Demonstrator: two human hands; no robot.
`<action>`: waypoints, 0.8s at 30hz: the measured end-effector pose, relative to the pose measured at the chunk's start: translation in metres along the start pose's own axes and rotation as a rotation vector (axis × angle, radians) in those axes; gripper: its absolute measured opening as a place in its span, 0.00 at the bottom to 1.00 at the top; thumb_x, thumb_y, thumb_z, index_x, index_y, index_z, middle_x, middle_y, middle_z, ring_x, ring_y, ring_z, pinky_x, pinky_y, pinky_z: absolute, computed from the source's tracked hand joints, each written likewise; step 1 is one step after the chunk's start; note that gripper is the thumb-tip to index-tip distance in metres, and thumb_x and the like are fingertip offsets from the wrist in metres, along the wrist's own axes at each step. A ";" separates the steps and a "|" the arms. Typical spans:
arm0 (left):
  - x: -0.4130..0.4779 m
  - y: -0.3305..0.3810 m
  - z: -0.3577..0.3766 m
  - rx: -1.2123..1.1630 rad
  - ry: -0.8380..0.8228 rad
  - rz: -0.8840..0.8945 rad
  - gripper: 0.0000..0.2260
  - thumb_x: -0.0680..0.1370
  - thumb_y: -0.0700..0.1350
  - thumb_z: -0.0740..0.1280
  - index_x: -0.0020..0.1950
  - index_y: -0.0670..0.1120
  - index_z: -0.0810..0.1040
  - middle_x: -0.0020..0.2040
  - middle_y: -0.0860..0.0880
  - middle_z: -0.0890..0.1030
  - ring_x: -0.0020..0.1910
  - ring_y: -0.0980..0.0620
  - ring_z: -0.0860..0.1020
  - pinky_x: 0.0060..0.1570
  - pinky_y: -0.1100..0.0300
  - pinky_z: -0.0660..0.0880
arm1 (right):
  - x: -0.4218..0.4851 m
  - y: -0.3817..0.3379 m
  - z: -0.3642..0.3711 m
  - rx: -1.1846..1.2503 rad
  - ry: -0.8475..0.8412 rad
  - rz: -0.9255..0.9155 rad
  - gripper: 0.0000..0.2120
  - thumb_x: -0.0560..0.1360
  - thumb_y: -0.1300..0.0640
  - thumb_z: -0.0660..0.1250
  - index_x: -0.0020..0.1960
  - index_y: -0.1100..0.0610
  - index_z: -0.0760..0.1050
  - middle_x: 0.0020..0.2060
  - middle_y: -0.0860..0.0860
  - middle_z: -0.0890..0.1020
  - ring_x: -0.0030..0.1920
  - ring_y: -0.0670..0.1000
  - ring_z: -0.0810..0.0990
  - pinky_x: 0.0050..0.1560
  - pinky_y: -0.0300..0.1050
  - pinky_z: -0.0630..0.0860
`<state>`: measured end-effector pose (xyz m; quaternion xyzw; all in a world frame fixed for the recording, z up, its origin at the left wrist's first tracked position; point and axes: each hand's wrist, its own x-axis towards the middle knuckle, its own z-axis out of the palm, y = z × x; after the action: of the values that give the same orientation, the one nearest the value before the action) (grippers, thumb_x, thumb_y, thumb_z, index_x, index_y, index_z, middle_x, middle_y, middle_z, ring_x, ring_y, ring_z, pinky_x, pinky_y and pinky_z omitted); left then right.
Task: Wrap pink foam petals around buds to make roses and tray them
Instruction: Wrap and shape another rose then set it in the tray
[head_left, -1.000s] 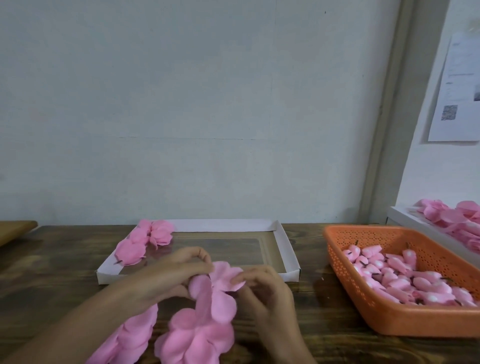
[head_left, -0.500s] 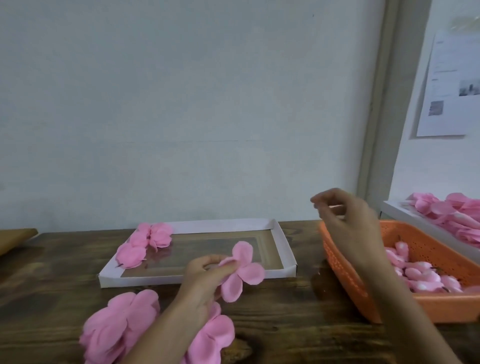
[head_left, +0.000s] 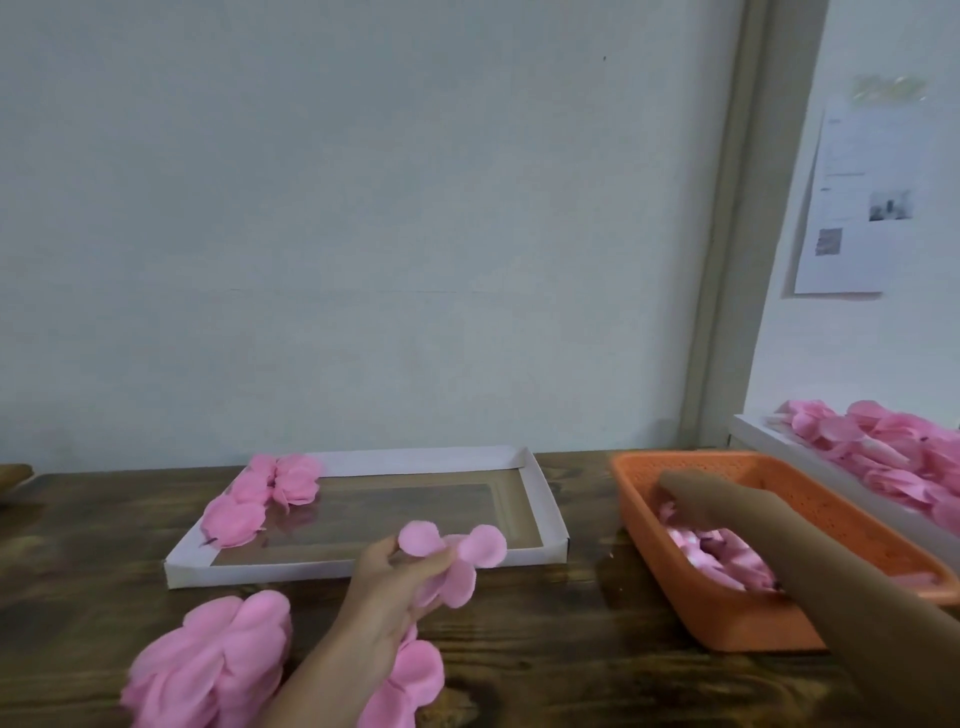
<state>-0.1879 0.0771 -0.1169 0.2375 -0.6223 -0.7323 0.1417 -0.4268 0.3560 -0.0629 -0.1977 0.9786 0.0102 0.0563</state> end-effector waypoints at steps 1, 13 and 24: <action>0.001 -0.001 0.001 -0.005 -0.001 -0.005 0.13 0.73 0.39 0.80 0.55 0.45 0.85 0.55 0.43 0.87 0.57 0.40 0.84 0.64 0.35 0.76 | -0.002 -0.001 -0.003 -0.046 -0.007 0.024 0.10 0.83 0.57 0.65 0.62 0.55 0.81 0.56 0.51 0.83 0.49 0.50 0.77 0.55 0.43 0.73; 0.005 -0.004 -0.003 -0.025 -0.015 0.050 0.11 0.73 0.46 0.80 0.51 0.42 0.87 0.53 0.38 0.86 0.57 0.36 0.83 0.64 0.34 0.77 | -0.007 0.006 -0.035 -0.196 0.131 0.109 0.15 0.80 0.57 0.69 0.66 0.57 0.78 0.62 0.55 0.83 0.63 0.56 0.81 0.63 0.47 0.78; 0.009 -0.009 -0.002 -0.075 0.050 0.088 0.19 0.72 0.44 0.81 0.61 0.47 0.82 0.55 0.44 0.86 0.52 0.43 0.83 0.47 0.47 0.82 | -0.081 -0.091 -0.059 1.104 0.661 -0.428 0.06 0.77 0.58 0.76 0.53 0.50 0.83 0.45 0.46 0.87 0.42 0.45 0.87 0.44 0.35 0.82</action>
<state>-0.1932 0.0727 -0.1276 0.2225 -0.6004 -0.7421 0.1983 -0.3234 0.3005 0.0050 -0.3220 0.7454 -0.5634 -0.1525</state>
